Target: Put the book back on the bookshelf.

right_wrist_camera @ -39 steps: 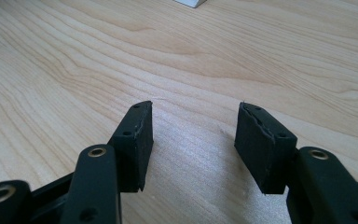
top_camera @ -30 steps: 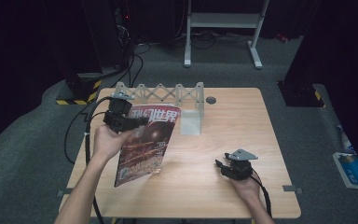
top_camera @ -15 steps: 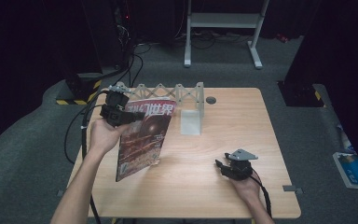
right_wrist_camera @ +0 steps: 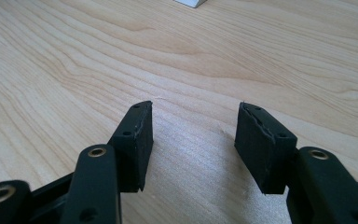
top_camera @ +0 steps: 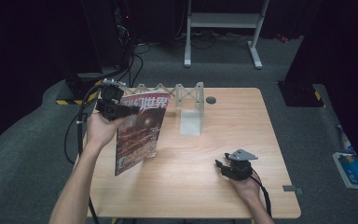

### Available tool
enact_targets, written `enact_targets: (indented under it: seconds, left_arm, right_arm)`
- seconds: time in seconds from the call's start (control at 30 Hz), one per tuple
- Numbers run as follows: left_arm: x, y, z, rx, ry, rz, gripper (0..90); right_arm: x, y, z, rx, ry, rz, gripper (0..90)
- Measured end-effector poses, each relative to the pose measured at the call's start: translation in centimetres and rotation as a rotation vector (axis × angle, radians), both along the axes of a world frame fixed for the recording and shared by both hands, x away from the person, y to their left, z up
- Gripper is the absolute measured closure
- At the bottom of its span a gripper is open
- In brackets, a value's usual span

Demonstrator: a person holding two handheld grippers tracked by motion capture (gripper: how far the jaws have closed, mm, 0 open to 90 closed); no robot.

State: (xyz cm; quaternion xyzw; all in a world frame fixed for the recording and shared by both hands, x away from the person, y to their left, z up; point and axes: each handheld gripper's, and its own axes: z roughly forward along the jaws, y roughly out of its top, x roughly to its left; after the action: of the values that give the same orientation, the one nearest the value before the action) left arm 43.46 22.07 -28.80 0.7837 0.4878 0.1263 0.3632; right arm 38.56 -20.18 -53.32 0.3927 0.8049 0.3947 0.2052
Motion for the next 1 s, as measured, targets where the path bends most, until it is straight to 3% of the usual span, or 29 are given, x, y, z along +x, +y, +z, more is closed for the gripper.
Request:
enact_targets:
  seconds: [0.3, 0.57, 1.0]
  left_arm:
    - [0.6, 0.9, 0.5, -0.009, -0.05, 0.065, 83.1]
    - [0.6, 1.9, 1.0, -0.02, -0.065, 0.108, 83.2]
    - [0.4, 4.4, 1.7, -0.001, -0.089, 0.196, 83.2]
  right_arm:
    - [-0.1, 0.0, 0.0, -0.001, -0.002, 0.001, 46.6]
    - [-0.1, 0.0, 0.0, -0.001, -0.002, 0.001, 46.5]
    - [0.0, 0.0, 0.0, -0.004, -0.005, 0.003, 46.5]
